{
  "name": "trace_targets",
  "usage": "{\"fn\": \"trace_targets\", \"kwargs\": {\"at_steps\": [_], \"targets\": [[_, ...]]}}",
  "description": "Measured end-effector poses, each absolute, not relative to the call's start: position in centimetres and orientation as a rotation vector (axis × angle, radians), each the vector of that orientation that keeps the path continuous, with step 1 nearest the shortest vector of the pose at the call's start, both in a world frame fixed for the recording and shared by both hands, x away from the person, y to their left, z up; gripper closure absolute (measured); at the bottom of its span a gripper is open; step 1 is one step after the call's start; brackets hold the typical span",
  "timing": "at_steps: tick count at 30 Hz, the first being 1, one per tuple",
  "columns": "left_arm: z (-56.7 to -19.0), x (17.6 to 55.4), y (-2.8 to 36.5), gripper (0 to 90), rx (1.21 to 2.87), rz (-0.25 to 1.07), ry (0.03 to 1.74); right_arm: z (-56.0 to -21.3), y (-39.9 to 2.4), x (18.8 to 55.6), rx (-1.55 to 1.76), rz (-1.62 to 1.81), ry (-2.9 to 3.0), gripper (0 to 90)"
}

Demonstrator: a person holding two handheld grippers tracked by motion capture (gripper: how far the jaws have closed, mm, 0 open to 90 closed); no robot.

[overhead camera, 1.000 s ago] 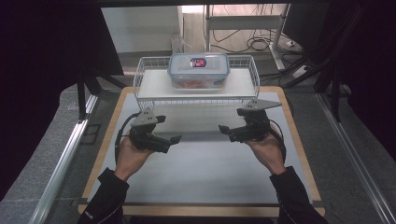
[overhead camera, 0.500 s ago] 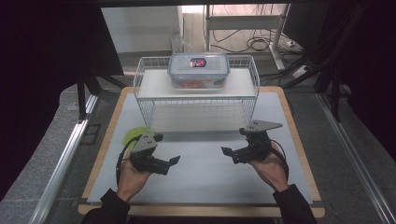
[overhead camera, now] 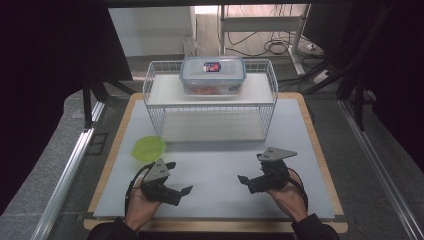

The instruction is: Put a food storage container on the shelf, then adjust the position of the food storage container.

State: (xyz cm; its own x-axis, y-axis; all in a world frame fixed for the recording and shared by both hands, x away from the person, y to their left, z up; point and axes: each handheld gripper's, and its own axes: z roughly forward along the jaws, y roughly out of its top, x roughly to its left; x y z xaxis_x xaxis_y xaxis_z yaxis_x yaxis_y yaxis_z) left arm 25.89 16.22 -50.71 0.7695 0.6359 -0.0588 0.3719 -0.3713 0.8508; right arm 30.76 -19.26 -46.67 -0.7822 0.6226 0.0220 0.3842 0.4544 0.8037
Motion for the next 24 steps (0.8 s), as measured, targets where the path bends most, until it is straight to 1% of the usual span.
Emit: {"fn": "trace_targets", "kwargs": {"at_steps": [7, 12, 16, 18, 20, 21, 23, 24], "targets": [[-51.9, 25.9, 15.9, 2.3, 2.068, 0.353, 0.780, -48.8, -20.0, 29.8, 0.906, 1.185, 2.451, 0.0], [-51.7, 26.0, 16.1, 2.4, 2.050, 0.351, 0.807, -49.1, -20.2, 29.7, 0.919, 1.178, 2.440, 0.0], [-51.6, 26.6, 16.7, 2.5, 2.009, 0.299, 0.852, -49.2, -20.1, 29.8, 0.918, 1.162, 2.433, 0.0], [-51.4, 26.9, 17.0, 5.1, 1.990, 0.293, 0.858, -49.3, -20.1, 29.8, 0.924, 1.155, 2.430, 0.0], [-51.0, 27.1, 17.2, 11.5, 1.995, 0.316, 0.883, -49.5, -20.0, 29.8, 0.933, 1.142, 2.432, 0.0], [-50.7, 27.3, 17.5, 17.0, 2.004, 0.339, 0.882, -49.5, -20.0, 29.9, 0.934, 1.141, 2.431, 0.0], [-50.6, 27.4, 17.7, 29.7, 2.000, 0.329, 0.876, -49.6, -20.0, 29.9, 0.941, 1.140, 2.433, 0.0], [-50.4, 27.7, 18.0, 29.7, 1.992, 0.318, 0.878, -49.6, -20.0, 29.9, 0.941, 1.140, 2.433, 0.0]]}}
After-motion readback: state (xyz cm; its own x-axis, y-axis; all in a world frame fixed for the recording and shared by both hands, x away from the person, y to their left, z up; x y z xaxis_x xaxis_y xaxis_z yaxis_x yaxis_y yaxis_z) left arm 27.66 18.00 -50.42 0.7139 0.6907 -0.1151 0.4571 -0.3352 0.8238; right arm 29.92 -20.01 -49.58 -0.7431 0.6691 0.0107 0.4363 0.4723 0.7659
